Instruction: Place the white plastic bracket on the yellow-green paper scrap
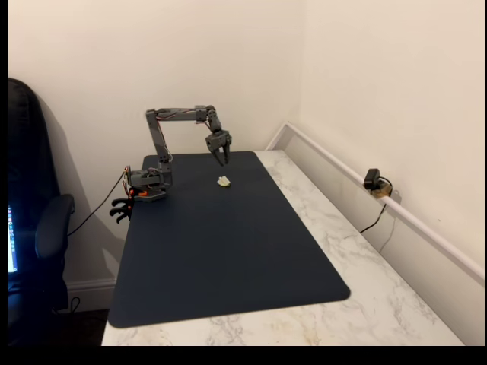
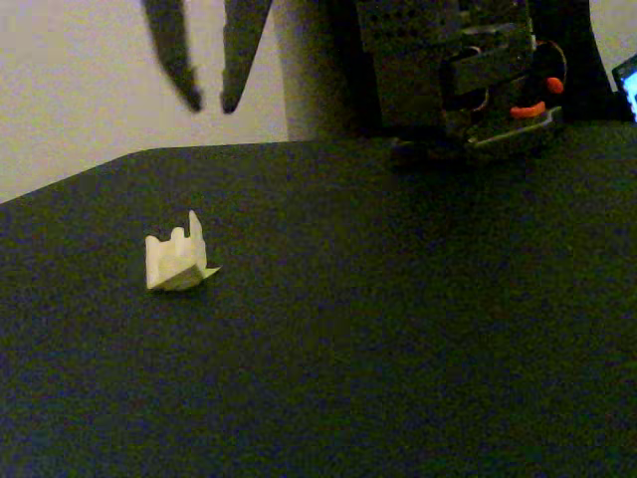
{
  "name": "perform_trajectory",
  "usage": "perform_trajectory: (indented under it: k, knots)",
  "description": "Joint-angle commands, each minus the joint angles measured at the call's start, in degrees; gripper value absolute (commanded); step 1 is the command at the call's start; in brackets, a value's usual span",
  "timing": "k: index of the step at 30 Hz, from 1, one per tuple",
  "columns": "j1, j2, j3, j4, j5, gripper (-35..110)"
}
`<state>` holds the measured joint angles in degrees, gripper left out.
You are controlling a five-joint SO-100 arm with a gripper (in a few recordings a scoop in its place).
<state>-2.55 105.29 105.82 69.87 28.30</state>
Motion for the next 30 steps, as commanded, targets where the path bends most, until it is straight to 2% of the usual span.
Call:
perform_trajectory:
  k: [1,5,12,22,30]
  knots:
    - [-2.55,10.02,5.27,-3.60,-0.88,0]
    - [-0.79,18.72,11.87,-4.31,-2.72,0]
    - [-1.05,32.96,26.81,-13.89,-4.57,0]
    - [-3.96,44.74,44.03,-30.06,-24.43,0]
    - [-2.11,54.05,51.94,-30.76,-28.65,0]
